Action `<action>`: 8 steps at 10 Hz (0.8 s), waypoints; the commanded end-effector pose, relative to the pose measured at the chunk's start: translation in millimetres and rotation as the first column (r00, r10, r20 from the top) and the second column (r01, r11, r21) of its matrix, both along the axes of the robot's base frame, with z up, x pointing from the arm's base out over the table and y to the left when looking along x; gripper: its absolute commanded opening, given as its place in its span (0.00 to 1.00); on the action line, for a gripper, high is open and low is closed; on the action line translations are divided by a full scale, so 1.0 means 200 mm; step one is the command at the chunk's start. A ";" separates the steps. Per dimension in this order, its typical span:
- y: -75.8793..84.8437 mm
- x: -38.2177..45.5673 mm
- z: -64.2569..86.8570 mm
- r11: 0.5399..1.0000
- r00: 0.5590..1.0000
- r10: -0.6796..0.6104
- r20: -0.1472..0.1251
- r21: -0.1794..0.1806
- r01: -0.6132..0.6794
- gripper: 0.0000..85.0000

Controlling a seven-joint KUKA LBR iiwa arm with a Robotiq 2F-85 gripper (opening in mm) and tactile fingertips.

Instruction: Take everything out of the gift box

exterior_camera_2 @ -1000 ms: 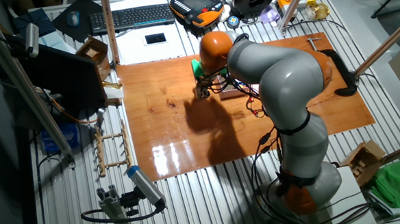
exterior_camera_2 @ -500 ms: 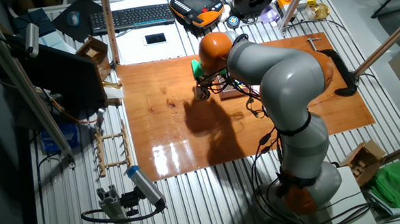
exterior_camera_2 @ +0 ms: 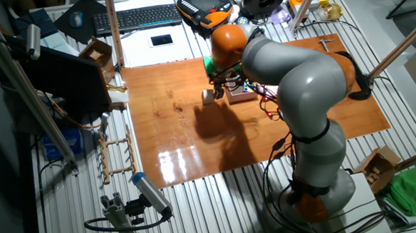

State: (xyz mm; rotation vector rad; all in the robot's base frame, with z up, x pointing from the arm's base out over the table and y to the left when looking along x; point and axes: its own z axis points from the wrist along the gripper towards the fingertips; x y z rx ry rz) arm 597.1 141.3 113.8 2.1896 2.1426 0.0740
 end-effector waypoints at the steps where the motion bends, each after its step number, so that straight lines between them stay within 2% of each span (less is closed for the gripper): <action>1: -0.04 -0.002 0.06 0.999 0.999 0.032 -0.003 0.004 -0.032 0.89; 3: -0.13 0.001 0.11 0.986 0.986 0.166 -0.006 -0.008 -0.166 0.89; 5: -0.20 0.000 0.13 0.955 0.955 0.295 -0.014 -0.024 -0.295 0.89; 6: -0.23 0.007 0.14 0.954 0.955 0.298 -0.014 -0.024 -0.298 0.88; 8: -0.30 0.053 0.14 0.989 0.989 0.149 -0.017 -0.020 -0.149 0.87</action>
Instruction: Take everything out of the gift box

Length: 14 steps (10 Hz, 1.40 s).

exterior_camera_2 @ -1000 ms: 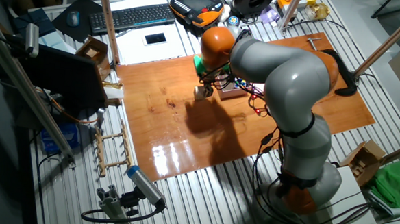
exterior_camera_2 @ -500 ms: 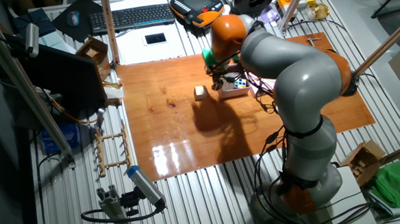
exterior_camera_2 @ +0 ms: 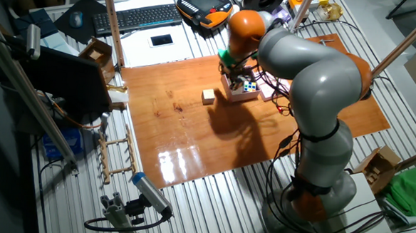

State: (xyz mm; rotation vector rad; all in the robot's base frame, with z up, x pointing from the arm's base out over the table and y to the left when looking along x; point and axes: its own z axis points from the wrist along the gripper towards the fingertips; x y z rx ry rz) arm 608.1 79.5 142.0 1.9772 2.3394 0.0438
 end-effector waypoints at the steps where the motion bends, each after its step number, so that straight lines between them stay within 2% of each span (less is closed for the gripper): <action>1: -0.03 0.011 0.00 0.995 0.995 -0.103 -0.002 -0.006 0.103 0.85; 3: -0.11 0.024 -0.01 0.971 0.971 -0.238 -0.003 -0.005 0.238 0.83; 4: -0.15 0.022 -0.01 0.953 0.953 -0.304 0.006 -0.001 0.304 0.81; 6: -0.21 0.021 -0.03 0.913 0.913 -0.407 0.033 0.027 0.407 0.77; 7: -0.23 0.022 -0.05 0.890 0.889 -0.455 0.040 0.052 0.453 0.74; 9: -0.26 0.028 -0.07 0.856 0.855 -0.517 0.045 0.066 0.514 0.69; 11: -0.28 0.032 -0.08 0.828 0.827 -0.560 0.048 0.063 0.557 0.64; 14: -0.32 0.039 -0.12 0.809 0.808 -0.588 0.045 0.058 0.585 0.61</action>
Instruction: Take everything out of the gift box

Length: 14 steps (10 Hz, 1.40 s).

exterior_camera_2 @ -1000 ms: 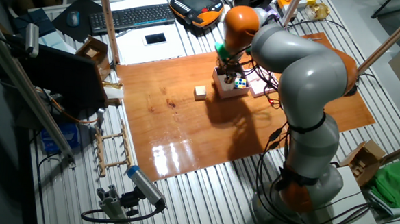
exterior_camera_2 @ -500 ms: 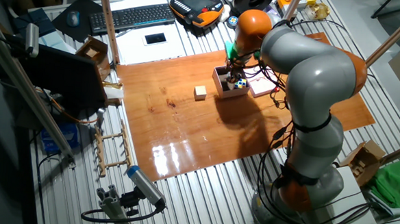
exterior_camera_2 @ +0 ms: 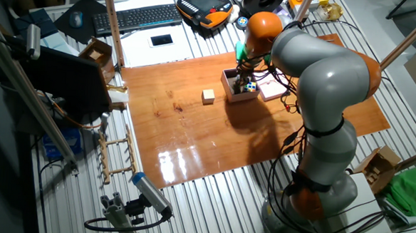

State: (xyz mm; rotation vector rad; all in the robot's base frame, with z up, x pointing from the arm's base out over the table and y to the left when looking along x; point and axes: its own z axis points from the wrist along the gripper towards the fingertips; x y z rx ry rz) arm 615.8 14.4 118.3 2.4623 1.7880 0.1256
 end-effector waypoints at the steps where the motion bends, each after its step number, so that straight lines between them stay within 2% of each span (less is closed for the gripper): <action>1: -0.01 -0.001 -0.02 0.989 0.989 -0.149 -0.004 0.003 0.149 0.60; 6: -0.02 0.015 -0.09 0.989 0.988 -0.150 -0.024 0.004 0.150 0.58; 8: -0.02 0.015 -0.09 0.991 0.990 -0.135 -0.029 -0.018 0.134 0.58; 13: -0.02 0.015 -0.09 0.985 0.985 -0.171 -0.016 -0.036 0.170 0.57; 14: -0.02 0.015 -0.09 0.985 0.984 -0.173 -0.031 -0.031 0.172 0.57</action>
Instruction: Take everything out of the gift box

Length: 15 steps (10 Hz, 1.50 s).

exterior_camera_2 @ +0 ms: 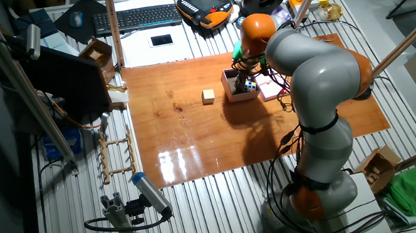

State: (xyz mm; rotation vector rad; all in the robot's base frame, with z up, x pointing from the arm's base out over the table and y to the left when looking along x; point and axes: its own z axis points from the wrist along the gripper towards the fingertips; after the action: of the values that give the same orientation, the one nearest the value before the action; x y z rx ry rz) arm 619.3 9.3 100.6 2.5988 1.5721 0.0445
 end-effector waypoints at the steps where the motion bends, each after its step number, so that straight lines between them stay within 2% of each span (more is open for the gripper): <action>1: -0.01 0.010 0.00 1.000 1.000 0.006 -0.005 -0.001 -0.006 0.56; 2: -0.03 0.033 0.00 1.000 1.000 0.005 -0.010 -0.008 -0.005 0.56; 3: -0.06 0.045 0.01 1.000 1.000 -0.011 -0.007 0.003 0.011 0.56; 5: -0.08 0.052 0.01 0.998 0.998 -0.058 0.001 0.014 0.058 0.56; 7: -0.08 0.071 -0.01 0.995 0.995 -0.096 0.000 0.025 0.096 0.56; 11: -0.11 0.101 -0.04 0.994 0.994 -0.107 0.004 0.025 0.107 0.55; 15: -0.14 0.109 -0.09 0.993 0.994 -0.111 0.015 0.029 0.110 0.55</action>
State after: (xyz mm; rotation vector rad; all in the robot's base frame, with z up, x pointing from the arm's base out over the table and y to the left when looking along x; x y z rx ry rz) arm 641.0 -18.9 83.4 2.6947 1.4303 0.0783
